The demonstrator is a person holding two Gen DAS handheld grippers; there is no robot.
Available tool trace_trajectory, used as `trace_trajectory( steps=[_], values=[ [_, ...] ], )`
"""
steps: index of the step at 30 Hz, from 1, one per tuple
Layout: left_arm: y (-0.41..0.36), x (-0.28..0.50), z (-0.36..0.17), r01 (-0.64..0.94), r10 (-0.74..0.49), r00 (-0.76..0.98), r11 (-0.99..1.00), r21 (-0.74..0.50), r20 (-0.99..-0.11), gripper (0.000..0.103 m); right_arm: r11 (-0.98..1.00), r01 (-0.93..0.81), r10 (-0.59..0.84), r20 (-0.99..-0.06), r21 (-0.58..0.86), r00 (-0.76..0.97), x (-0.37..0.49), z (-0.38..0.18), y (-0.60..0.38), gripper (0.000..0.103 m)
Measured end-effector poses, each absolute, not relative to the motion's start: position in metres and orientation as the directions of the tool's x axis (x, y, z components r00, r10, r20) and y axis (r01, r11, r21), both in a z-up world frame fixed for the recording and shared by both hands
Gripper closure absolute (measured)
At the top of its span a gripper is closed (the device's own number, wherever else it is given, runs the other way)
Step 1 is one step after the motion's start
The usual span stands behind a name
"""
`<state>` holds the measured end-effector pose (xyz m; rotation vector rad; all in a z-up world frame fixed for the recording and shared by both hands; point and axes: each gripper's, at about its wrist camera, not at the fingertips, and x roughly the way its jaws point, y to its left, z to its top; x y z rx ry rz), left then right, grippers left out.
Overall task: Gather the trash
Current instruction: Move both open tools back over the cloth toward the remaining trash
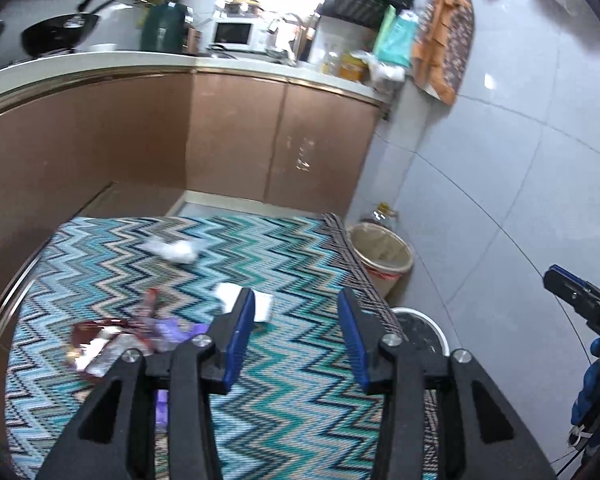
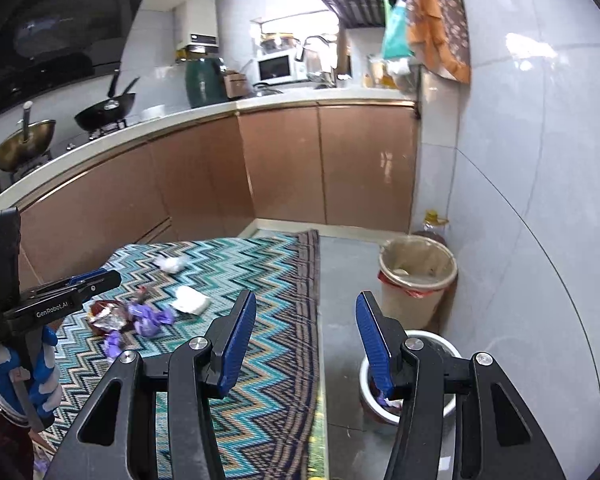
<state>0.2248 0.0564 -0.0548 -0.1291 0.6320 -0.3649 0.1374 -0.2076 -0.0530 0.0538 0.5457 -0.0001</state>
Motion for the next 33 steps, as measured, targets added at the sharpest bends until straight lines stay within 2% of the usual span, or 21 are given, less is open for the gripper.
trace_trajectory(
  steps=[3,5,10,16,25,33],
  values=[
    [0.083,0.219,-0.051,0.254,-0.341,0.771,0.939,-0.232,-0.538,0.058,0.999,-0.009,0.029,-0.502,0.043,0.864,0.136,-0.045,-0.192,0.051],
    [0.098,0.214,-0.050,0.218,-0.307,0.789,0.950,-0.226,-0.531,0.058,0.999,-0.023,0.039,-0.491,0.038,0.870,0.135,-0.041,-0.182,0.046],
    [0.126,0.201,-0.052,0.101,-0.170,0.833,0.982,-0.158,-0.526,0.058,0.998,-0.052,0.056,-0.477,0.021,0.877,0.135,-0.036,-0.162,0.041],
    [0.142,0.193,-0.057,0.045,-0.089,0.852,0.994,-0.097,-0.516,0.058,0.996,-0.087,0.081,-0.480,0.009,0.874,0.143,-0.038,-0.143,0.037],
    [0.145,0.198,-0.070,0.036,-0.051,0.852,0.999,-0.039,-0.522,0.058,0.984,-0.179,0.164,-0.526,0.024,0.834,0.172,-0.055,-0.117,0.037],
    [0.143,0.221,-0.084,0.069,-0.077,0.835,0.997,-0.035,-0.544,0.058,0.959,-0.282,0.247,-0.596,0.036,0.764,0.209,-0.086,-0.084,0.038]
  ],
)
